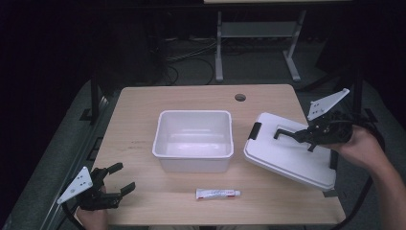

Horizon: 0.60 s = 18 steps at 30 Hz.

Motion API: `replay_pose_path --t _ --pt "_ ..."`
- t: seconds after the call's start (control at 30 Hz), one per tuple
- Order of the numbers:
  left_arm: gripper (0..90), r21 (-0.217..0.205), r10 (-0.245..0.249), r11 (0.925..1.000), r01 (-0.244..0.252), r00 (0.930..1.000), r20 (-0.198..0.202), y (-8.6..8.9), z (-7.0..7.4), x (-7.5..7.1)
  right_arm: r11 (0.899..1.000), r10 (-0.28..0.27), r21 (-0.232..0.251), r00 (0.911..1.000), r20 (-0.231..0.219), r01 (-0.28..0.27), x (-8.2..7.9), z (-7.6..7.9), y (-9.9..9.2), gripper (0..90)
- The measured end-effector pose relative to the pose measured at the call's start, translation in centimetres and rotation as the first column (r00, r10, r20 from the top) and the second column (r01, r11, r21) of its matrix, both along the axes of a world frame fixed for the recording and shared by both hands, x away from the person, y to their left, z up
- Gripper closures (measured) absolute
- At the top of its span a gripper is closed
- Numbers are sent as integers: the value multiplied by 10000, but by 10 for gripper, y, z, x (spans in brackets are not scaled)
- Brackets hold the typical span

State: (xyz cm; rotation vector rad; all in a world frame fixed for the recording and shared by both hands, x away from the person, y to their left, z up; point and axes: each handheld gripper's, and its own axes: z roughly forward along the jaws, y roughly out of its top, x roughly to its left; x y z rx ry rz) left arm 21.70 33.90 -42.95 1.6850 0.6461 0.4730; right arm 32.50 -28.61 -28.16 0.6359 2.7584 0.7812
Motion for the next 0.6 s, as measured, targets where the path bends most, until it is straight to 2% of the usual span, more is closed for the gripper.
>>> replay_pose_path --t 0.33,0.6 --pt "157 12 12 10000 -12 10000 27 0 0 0 9999 -144 -82 9995 -296 142 2 -25 -4 844" --pt "157 7 33 10000 -33 10000 35 2 0 -1 9997 -220 -74 9978 -629 216 4 -54 -2 844"
